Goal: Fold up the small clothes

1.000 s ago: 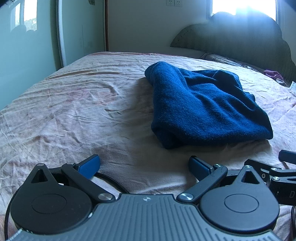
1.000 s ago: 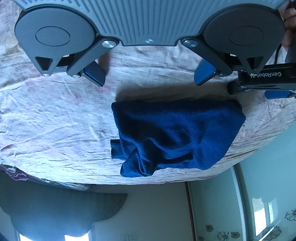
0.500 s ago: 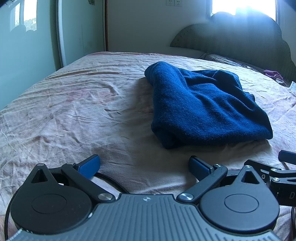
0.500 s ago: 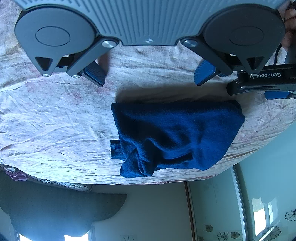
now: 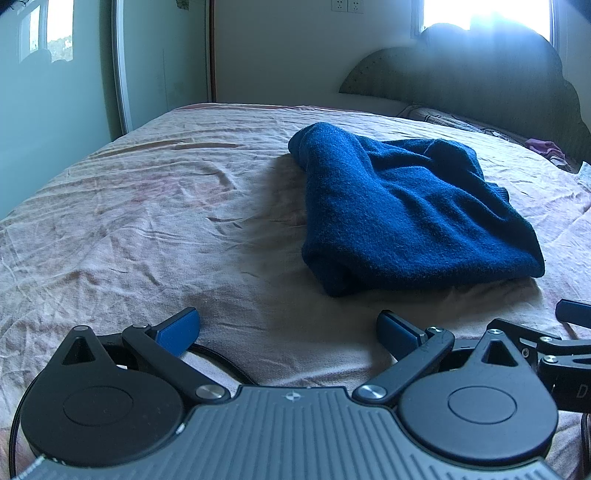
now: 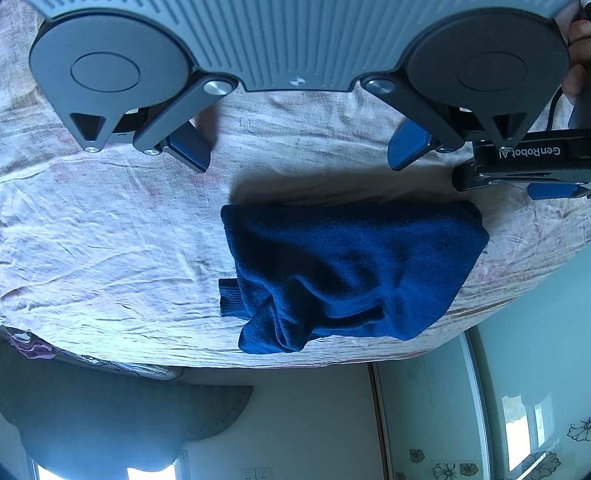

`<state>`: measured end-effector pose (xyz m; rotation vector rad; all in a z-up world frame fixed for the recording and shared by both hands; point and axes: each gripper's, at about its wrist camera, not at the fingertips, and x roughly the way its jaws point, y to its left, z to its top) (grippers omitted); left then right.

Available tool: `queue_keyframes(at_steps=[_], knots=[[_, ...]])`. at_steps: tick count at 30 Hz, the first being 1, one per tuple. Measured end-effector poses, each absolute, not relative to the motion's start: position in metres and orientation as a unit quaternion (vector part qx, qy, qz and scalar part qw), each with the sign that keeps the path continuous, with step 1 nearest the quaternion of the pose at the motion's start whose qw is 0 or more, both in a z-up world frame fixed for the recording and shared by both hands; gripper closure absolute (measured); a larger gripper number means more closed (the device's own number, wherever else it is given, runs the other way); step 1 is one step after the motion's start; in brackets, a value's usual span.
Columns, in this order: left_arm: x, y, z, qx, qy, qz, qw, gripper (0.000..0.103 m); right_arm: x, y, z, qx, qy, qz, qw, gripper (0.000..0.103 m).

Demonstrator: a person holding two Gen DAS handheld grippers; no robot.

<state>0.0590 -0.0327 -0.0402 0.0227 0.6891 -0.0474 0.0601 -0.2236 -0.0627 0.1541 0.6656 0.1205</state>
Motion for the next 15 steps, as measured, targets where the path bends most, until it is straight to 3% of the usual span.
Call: queue_keyframes(at_steps=[15], knots=[[0.0586, -0.0323, -0.0397, 0.01, 0.337, -0.024, 0.941, 0.0, 0.0604, -0.2233, -0.0627, 0.075, 0.326, 0.059, 0.94, 0.0]])
